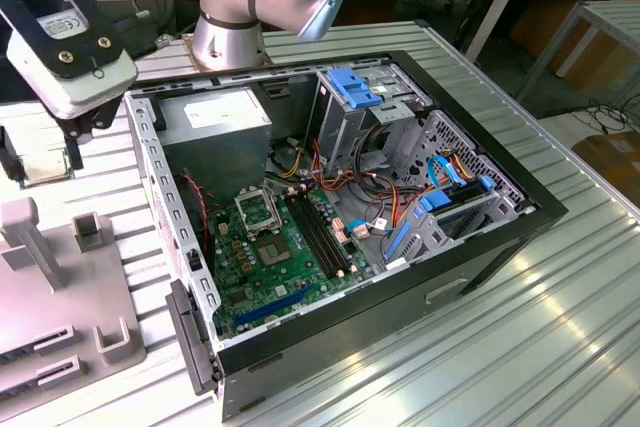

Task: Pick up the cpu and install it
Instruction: 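Pick up the cpu and move it towards the insertion slot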

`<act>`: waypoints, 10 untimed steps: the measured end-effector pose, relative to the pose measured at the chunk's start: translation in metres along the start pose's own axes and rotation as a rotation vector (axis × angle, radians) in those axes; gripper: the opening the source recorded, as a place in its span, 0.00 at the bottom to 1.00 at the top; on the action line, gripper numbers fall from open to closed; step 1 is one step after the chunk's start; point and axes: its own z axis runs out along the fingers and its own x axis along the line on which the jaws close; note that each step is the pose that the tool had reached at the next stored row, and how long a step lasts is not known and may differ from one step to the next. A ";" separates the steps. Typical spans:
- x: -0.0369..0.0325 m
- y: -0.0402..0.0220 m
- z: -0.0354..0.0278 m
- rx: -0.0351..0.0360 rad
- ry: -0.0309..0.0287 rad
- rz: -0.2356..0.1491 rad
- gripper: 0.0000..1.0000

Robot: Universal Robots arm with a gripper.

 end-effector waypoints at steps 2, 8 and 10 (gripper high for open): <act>-0.0268 0.0002 -0.0014 -0.0001 0.0000 0.002 0.46; -0.0301 0.0003 -0.0015 -0.0001 -0.0001 0.002 0.46; -0.0309 0.0003 -0.0016 -0.0001 0.0000 0.002 0.46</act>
